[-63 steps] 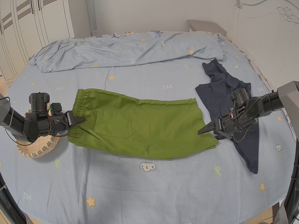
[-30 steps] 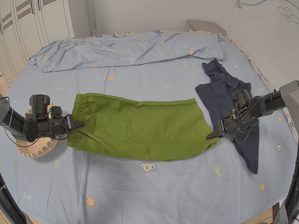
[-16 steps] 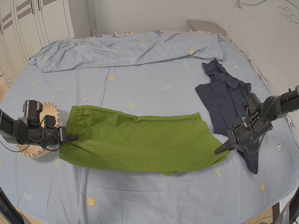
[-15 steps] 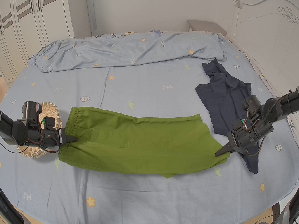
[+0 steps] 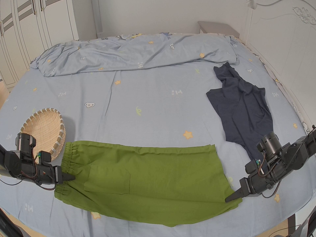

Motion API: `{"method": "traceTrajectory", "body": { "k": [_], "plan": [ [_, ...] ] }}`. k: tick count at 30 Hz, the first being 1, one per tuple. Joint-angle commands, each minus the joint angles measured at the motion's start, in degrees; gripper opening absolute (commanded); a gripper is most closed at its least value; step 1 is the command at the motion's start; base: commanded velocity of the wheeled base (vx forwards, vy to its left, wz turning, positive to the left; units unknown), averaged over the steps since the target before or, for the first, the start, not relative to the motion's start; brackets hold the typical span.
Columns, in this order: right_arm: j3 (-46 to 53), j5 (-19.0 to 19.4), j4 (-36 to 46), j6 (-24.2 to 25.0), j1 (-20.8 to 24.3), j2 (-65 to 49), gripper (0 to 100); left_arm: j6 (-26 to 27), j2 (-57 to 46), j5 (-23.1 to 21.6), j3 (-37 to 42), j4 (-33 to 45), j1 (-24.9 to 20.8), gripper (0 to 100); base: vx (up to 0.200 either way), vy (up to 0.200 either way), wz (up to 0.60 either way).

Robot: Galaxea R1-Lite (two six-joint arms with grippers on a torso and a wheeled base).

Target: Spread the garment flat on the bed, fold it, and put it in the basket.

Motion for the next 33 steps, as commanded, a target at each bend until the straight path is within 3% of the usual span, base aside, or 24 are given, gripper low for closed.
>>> {"method": "traceTrajectory", "body": {
  "k": [1, 14, 15, 27, 30, 31, 33],
  "plan": [
    [4.13, 0.21, -1.55, 0.69, 1.97, -1.94, 0, 0.97, -2.46, -0.2, 2.66, -0.06, 1.82, 0, 0.0, 0.0, 0.0],
    [4.93, 0.21, -2.16, 0.69, 3.02, -1.33, 0, 1.76, -1.93, -0.2, 2.48, -0.06, 2.17, 0, 0.0, 0.0, 0.0],
    [5.1, 0.21, -2.51, 0.69, 3.02, -1.42, 100, 1.76, -1.93, -0.2, 2.48, -0.06, 2.26, 0, 0.0, 0.0, 0.0],
    [4.31, -0.41, -2.6, 0.6, 1.44, -2.82, 100, 4.23, -3.6, -0.56, 1.42, -0.06, 6.83, 0, 0.0, 0.0, 0.0],
    [1.94, -3.39, -2.6, 0.69, -0.05, -6.6, 100, 5.98, -5.1, -0.47, 1.25, -0.06, 8.85, 0, 0.0, 0.0, 0.0],
    [-2.02, -9.02, -2.34, 0.87, -0.23, -8.97, 100, 7.65, -8.26, -0.56, 0.9, 0.29, 10.44, 0, 0.0, 0.0, 0.0],
    [-2.46, -9.9, -2.34, 0.87, -0.14, -9.5, 100, 7.65, -8.87, -0.56, 0.9, 0.38, 10.44, 0, 0.0, 0.0, 0.0]
  ]
}}
